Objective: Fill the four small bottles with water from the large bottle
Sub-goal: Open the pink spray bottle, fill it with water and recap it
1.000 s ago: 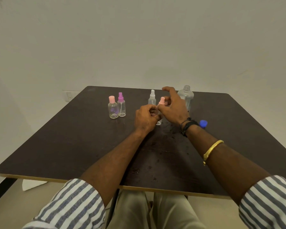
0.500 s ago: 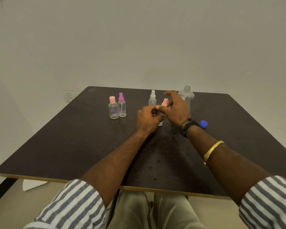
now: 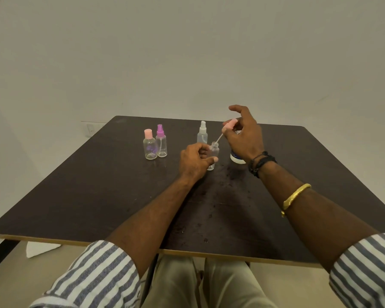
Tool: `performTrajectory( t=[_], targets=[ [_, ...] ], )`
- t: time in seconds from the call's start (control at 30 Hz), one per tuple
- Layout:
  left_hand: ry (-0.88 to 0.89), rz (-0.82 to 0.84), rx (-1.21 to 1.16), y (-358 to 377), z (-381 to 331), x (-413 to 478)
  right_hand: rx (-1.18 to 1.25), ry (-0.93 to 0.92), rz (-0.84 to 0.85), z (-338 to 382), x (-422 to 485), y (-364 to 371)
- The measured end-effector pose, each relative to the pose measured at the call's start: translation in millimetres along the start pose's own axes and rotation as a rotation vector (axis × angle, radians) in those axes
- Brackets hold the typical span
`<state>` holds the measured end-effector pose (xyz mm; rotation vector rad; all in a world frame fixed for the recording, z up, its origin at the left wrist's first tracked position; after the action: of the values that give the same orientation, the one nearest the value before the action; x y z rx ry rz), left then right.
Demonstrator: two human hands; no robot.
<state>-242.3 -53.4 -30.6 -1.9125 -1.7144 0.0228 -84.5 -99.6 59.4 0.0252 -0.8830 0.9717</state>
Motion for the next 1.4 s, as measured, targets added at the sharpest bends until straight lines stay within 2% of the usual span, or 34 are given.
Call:
performTrajectory(
  t=[0.23,0.33,0.47,0.6,0.87,1.2,1.4],
  targets=[
    [-0.028,-0.012,-0.024,0,4,2,-0.027,-0.038,-0.252,6,1,-21],
    [-0.037,-0.02,-0.038,0,6,3,-0.044,-0.05,-0.301,4,0,-24],
    [-0.033,-0.057,-0.064,-2,7,1,-0.176,-0.047,-0.212,-8,-8,-15],
    [-0.03,-0.073,-0.091,-2,6,1,-0.326,0.041,-0.074,-30,-25,0],
    [-0.013,-0.084,-0.07,-4,5,2,-0.464,0.172,0.119,-57,-47,25],
    [-0.013,-0.067,-0.063,-5,8,1,-0.547,0.196,0.225,-65,-59,35],
    [-0.024,-0.076,-0.075,-6,9,2,-0.53,0.177,0.165,-60,-53,25]
  ],
)
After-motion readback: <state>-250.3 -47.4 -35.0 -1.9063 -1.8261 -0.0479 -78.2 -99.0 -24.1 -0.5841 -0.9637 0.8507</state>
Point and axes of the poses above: each hand's wrist, its own x-axis towards the middle knuckle, its own y-axis out of the palm, z = x × y, the point moved 8 cm from there along x, towards the middle knuckle, and after that the axes turned 1 degree about -y, right-handed, at the moved point
